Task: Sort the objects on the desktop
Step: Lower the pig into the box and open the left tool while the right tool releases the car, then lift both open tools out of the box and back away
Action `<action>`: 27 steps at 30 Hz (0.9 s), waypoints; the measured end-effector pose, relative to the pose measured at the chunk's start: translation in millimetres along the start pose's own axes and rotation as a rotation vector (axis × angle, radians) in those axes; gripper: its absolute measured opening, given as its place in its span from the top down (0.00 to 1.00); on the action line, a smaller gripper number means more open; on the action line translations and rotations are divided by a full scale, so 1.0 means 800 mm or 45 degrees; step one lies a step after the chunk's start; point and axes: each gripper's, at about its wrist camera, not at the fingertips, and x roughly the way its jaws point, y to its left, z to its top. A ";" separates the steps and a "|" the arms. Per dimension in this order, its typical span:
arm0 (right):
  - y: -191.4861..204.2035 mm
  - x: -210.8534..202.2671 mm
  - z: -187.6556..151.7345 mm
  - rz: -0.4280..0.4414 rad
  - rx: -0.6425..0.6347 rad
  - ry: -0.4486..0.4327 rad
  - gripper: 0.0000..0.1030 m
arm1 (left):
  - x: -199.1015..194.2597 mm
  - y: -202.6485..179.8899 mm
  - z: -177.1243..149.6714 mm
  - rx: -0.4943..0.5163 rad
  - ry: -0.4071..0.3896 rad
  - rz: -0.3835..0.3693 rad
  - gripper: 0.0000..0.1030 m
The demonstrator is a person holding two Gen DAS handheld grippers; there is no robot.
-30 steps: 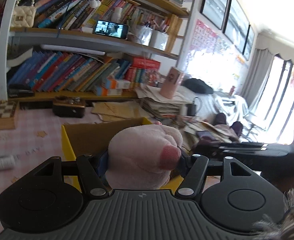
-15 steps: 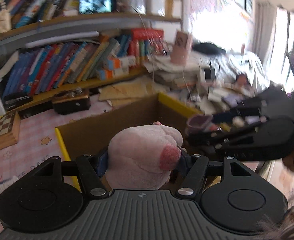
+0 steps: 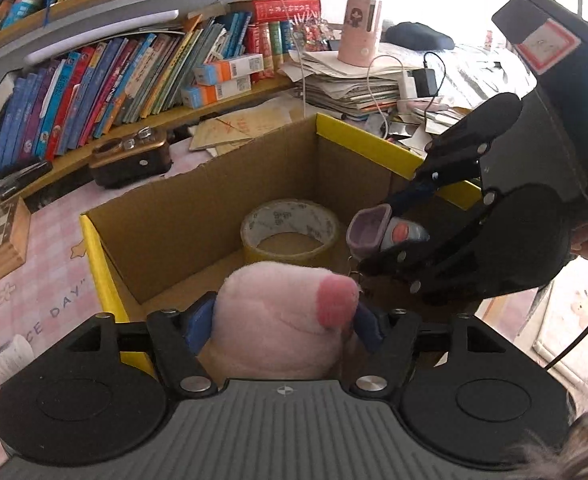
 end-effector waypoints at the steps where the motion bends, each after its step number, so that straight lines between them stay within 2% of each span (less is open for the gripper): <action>1: 0.001 0.002 0.002 -0.005 -0.014 0.010 0.61 | 0.000 0.000 0.000 -0.002 -0.001 0.001 0.32; 4: -0.003 0.004 0.004 0.003 -0.002 0.012 0.61 | -0.002 -0.002 0.001 0.008 -0.013 0.027 0.16; 15: -0.016 -0.029 0.002 -0.042 0.131 -0.112 0.60 | -0.048 0.012 0.005 -0.096 -0.173 0.107 0.10; 17: -0.017 -0.040 -0.001 -0.074 0.179 -0.152 0.54 | -0.060 0.015 0.005 -0.122 -0.205 0.124 0.08; 21: -0.017 -0.063 -0.010 -0.128 0.297 -0.230 0.52 | -0.087 0.020 -0.003 -0.192 -0.278 0.194 0.00; 27: -0.007 -0.098 -0.032 -0.194 0.477 -0.325 0.47 | -0.126 0.027 -0.027 -0.304 -0.357 0.239 0.00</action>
